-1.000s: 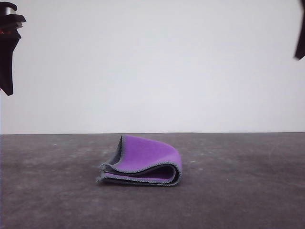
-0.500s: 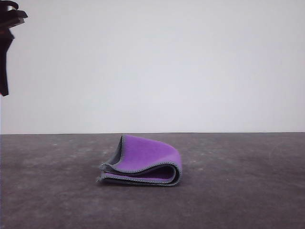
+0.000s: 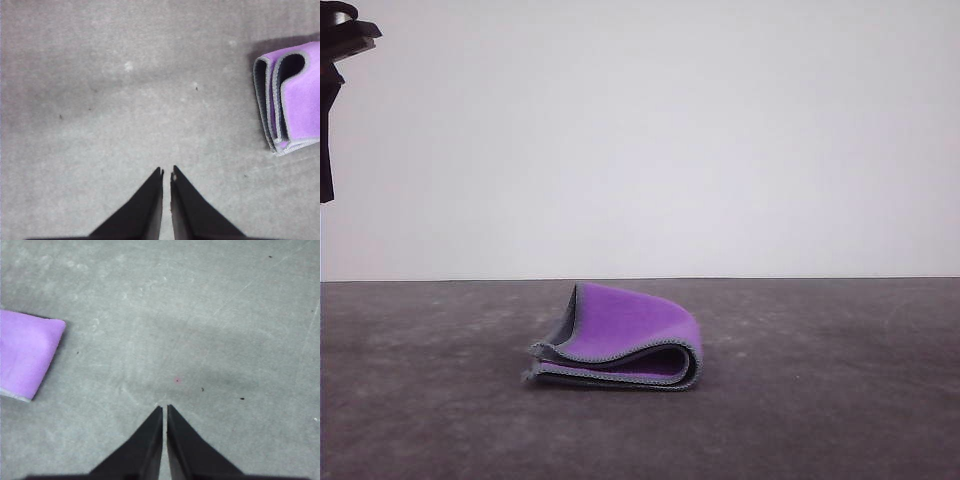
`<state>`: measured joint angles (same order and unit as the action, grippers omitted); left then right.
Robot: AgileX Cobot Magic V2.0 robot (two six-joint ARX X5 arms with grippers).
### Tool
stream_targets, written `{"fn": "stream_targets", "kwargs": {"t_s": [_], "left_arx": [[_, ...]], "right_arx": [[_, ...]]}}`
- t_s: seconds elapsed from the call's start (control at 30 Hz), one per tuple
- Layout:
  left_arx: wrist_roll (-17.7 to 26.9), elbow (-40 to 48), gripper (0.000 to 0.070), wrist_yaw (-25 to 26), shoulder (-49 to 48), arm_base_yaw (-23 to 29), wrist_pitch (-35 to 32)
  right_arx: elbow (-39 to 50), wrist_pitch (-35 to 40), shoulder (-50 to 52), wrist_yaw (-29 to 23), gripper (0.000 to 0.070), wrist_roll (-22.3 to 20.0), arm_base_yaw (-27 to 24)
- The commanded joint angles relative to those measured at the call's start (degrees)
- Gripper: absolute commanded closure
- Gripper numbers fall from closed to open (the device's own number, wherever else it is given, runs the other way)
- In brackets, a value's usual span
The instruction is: Fold clothes
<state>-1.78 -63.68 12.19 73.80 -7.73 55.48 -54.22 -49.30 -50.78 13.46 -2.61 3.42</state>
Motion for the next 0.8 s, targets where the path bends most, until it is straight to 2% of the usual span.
{"fn": "stream_targets", "kwargs": {"t_s": [0.0, 0.1, 0.2, 0.37, 0.5, 0.63, 0.77], "left_arx": [[-0.4, -0.4, 0.0684, 0.3, 0.3, -0.1, -0.3], [1.8, -0.1, 0.0684, -0.1, -1.1, 0.3, -1.9], [0.0, 5.0, 0.0684, -0.8, -6.7, 0.8, -8.2], [-2.9, 25.1, 0.0684, -2.8, -23.2, 1.2, -29.1], [-3.4, 40.5, 0.0684, -5.3, -38.4, 2.5, -38.1], [-4.4, 50.2, 0.0684, -8.8, -51.5, 4.5, -40.1], [-4.4, 54.6, 0.0684, -10.3, -59.5, 6.0, -39.8]], "right_arx": [[-0.9, 0.5, -0.4, 0.0, 0.069, 0.7, 0.1], [-0.9, 0.5, -0.4, 0.0, 0.069, 0.7, 0.1], [-0.9, 0.5, -0.4, 0.0, 0.069, 0.7, 0.1], [-0.9, 0.5, -0.4, 0.0, 0.069, 0.7, 0.1], [-0.9, 0.5, -0.4, 0.0, 0.069, 0.7, 0.1], [-0.9, 0.5, -0.4, 0.0, 0.069, 0.7, 0.1], [-0.9, 0.5, -0.4, 0.0, 0.069, 0.7, 0.1]]}}
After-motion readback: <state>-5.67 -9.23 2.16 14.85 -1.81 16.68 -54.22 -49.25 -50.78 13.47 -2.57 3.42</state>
